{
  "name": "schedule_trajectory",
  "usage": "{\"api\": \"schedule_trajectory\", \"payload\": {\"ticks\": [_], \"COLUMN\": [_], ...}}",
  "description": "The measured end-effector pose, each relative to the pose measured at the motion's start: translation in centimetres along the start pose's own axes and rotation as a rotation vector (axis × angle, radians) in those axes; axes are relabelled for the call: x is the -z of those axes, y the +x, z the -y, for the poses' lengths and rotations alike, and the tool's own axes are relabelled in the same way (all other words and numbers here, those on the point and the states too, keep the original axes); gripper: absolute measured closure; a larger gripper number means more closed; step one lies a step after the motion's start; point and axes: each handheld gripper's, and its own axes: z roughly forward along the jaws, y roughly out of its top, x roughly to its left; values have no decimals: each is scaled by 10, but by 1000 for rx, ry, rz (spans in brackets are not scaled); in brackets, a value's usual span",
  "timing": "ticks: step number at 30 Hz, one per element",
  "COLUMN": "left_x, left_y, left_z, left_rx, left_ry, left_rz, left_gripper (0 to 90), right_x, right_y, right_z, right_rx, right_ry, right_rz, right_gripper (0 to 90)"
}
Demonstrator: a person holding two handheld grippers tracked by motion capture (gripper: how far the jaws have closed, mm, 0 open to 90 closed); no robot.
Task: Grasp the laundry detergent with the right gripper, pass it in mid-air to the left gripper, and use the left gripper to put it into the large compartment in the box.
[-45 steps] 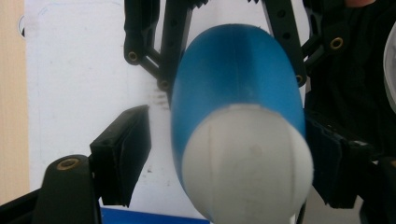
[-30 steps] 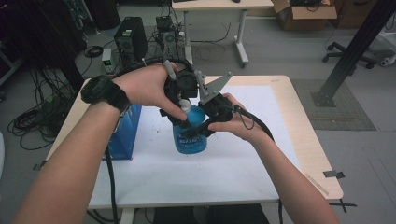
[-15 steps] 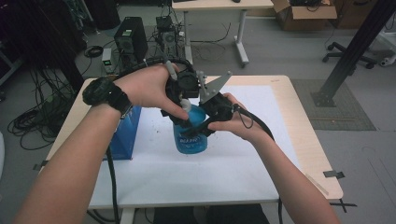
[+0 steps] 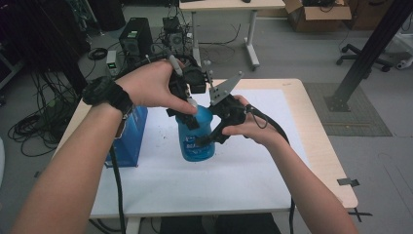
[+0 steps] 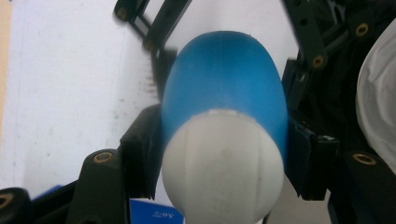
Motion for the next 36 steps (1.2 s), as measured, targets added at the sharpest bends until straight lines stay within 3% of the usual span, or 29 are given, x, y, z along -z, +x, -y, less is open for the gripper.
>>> {"api": "schedule_trajectory", "payload": {"ticks": [4,8,12,19,24,28,30,36], "left_x": [16,35,53,75,89,100,105,111], "left_y": [8,20,28,43,53,61,65,76], "left_z": [7,17,30,52,69,86,95,118], "left_rx": [78,195,300,553,788,914,979,1126], "left_ry": [-2,-12,-9,20,6,8,-1,-8], "left_rz": [-15,-39,-98,-184,-281,-338,-356,-369], "left_gripper": [383,382,382,382,383,383,383,383], "right_x": [6,15,28,58,85,112,118,145], "right_y": [-3,-7,-11,-16,-15,-12,-12,-8], "right_z": [8,20,33,57,71,83,85,99], "right_rx": [-15,-40,-69,-131,-163,-202,-205,-234], "right_ry": [36,95,156,251,308,354,365,396], "right_rz": [41,71,100,185,218,266,277,338], "right_gripper": [74,46,30,30,33,33,34,34]}}
